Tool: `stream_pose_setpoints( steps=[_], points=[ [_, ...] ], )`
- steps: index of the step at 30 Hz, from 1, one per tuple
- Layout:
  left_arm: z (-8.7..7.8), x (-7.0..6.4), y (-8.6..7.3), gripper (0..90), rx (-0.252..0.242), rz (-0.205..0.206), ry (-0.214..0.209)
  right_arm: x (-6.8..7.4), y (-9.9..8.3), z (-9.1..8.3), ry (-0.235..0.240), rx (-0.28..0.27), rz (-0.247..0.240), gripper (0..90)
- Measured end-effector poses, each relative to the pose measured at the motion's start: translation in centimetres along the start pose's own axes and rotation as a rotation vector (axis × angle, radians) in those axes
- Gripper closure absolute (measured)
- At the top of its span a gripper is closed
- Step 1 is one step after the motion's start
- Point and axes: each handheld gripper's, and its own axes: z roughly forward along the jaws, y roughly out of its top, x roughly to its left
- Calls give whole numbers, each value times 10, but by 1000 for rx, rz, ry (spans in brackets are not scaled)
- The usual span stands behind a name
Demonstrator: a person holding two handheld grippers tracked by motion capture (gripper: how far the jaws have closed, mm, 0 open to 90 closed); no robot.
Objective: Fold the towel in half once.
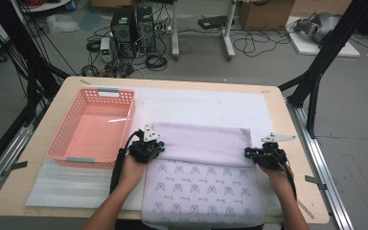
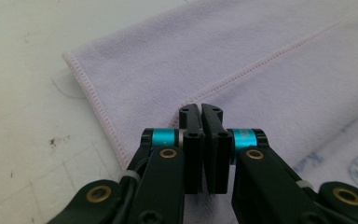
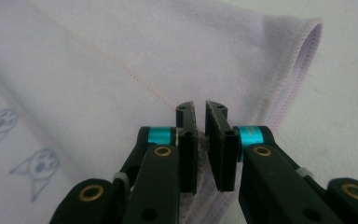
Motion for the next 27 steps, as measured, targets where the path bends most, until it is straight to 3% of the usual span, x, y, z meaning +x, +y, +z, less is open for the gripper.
stream_pose_setpoints(
  steps=[3,12,18,27],
  points=[
    [-13,-6,-6,869,-61,6,-25,6,-7,-11,17,-25,5,828],
    [-47,-16,-25,868,-149,-4,-87,26,-24,-38,43,-76,-30,828],
    [-60,-26,-40,868,-179,-8,-123,36,-37,-55,44,-103,-17,828],
    [-75,-37,-53,867,-177,9,-157,45,-54,-73,61,-133,8,828]
  ],
)
